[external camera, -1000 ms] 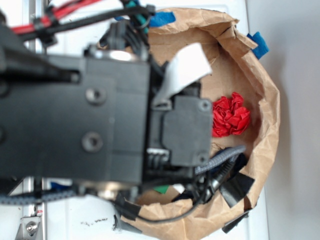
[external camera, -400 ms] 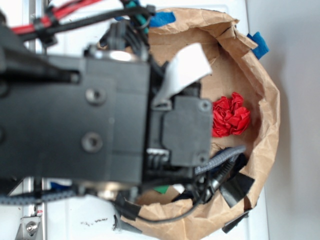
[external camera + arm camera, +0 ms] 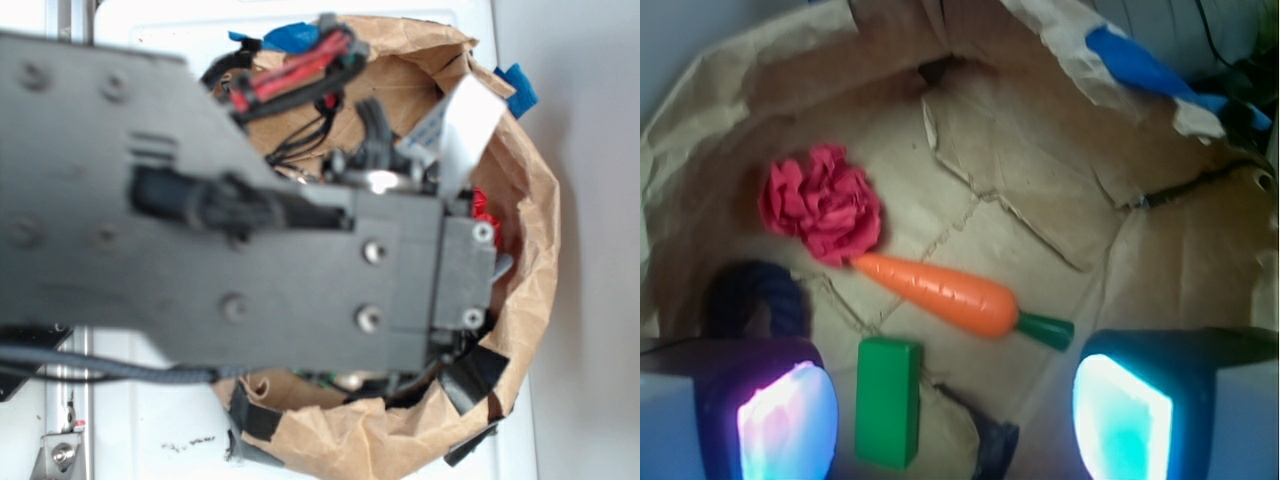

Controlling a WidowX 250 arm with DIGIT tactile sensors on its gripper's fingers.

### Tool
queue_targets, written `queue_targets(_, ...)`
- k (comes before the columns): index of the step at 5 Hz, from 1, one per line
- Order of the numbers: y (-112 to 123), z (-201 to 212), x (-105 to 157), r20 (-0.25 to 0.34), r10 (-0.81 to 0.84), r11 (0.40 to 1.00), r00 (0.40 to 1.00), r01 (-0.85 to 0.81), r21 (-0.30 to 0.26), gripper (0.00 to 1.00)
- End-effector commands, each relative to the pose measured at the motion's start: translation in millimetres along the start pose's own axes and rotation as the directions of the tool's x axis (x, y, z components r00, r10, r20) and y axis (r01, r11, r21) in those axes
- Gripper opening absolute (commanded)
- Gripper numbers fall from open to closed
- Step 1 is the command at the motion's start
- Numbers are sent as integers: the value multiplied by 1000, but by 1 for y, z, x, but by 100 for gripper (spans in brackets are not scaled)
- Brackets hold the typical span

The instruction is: Grab the green block.

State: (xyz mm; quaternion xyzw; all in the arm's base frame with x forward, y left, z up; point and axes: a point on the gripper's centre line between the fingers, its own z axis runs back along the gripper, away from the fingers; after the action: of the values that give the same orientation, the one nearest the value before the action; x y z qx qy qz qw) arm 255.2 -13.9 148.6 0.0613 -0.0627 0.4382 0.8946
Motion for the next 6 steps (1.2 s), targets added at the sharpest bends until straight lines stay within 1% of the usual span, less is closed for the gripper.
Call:
queue_targets(1,5,-25,-2,47,-17,997,999,21,-69,100)
queue_targets(2,7,-41,-21,26,-80,987,996,83,-141,100)
queue_targets(3,6,-49,-27,33,-94,983,995,98,-155,100)
queue_targets(4,-1,-57,-29,32,-94,978,995,99,-182,100)
queue_targets(5,-9,-58,-26,13,-86,978,996,87,-192,100)
queue_targets(6,-18,-60,-30,14,-92,977,996,93,-191,100)
